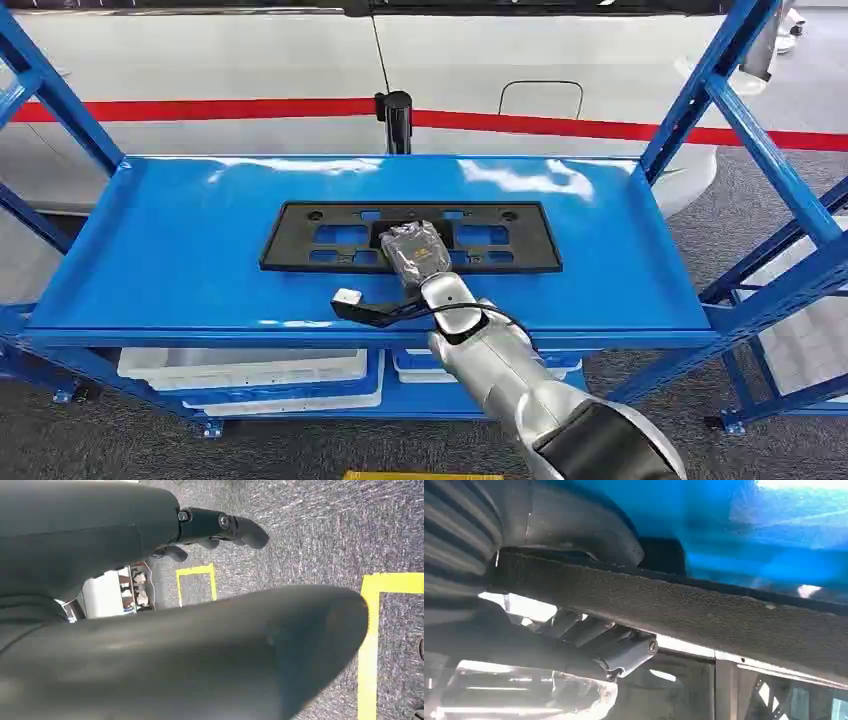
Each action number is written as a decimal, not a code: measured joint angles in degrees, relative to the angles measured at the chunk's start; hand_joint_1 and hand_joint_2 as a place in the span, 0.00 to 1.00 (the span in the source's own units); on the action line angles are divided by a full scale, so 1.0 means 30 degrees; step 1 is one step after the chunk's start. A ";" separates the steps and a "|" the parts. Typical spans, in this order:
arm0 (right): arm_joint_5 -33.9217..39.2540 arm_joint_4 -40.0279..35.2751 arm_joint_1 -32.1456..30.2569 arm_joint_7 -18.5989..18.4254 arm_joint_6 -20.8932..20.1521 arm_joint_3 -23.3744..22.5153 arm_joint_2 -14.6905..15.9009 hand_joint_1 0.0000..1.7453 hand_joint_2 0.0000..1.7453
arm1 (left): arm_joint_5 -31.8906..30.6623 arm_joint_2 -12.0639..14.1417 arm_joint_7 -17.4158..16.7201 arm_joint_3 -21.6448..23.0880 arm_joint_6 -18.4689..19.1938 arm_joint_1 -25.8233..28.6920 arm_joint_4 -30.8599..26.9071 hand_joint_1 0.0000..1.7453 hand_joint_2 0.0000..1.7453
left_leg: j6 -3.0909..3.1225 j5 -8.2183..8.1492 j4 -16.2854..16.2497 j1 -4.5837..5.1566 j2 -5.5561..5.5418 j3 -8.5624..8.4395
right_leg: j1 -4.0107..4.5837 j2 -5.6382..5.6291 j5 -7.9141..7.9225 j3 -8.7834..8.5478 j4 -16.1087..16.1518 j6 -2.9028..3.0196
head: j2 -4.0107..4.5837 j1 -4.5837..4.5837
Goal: Take the parts from the cabinet and place them on the table.
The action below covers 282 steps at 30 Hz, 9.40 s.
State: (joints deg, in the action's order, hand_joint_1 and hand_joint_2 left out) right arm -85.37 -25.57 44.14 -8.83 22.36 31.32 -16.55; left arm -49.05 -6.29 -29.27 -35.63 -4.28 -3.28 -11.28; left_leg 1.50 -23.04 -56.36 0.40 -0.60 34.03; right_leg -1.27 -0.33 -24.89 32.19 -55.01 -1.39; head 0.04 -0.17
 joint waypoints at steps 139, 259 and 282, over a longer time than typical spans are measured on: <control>1.4207 -2.3554 -0.6808 0.8459 0.1588 -0.1865 0.3862 1.00 1.00 | 0.4699 -0.0685 1.2342 -0.8204 -0.0445 -0.0527 -0.0051 0.00 1.00 | 0.0483 0.0435 0.0398 -0.0322 0.0363 0.0211 | 0.0032 0.0136 -0.2478 0.2865 -0.6711 0.0004 | 0.0000 0.0167; 1.7631 -2.5157 -1.0557 1.0156 0.2470 -0.5136 0.4990 1.00 1.00 | 0.3767 -0.0889 1.4389 -0.8546 -0.0897 -0.0781 -0.0328 0.00 1.00 | 0.0482 -0.1420 0.0537 -0.0379 0.0278 -0.1978 | -0.0164 0.0229 0.1404 0.2130 -0.0690 -0.0335 | 0.0000 0.0116; 1.8133 -2.5499 -1.1472 1.0980 0.2653 -0.5777 0.5245 1.00 1.00 | 0.3133 -0.1741 1.5038 -0.8480 -0.0818 -0.0864 -0.0306 0.00 1.00 | -0.0500 -0.1277 -0.2106 -0.0508 0.0217 -0.0120 | -0.0019 0.0162 -0.0204 -0.0093 -0.0435 0.0735 | 0.0000 0.0022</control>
State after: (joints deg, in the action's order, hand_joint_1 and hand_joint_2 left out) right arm -30.97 -102.07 9.73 24.11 30.32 13.99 -0.81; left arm -39.65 -11.52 15.85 -61.07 -6.74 -5.87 -12.20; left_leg 0.00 -26.88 -62.67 -1.13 0.05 33.67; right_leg -1.32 0.15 -25.50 31.91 -56.31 0.82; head 0.04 -0.11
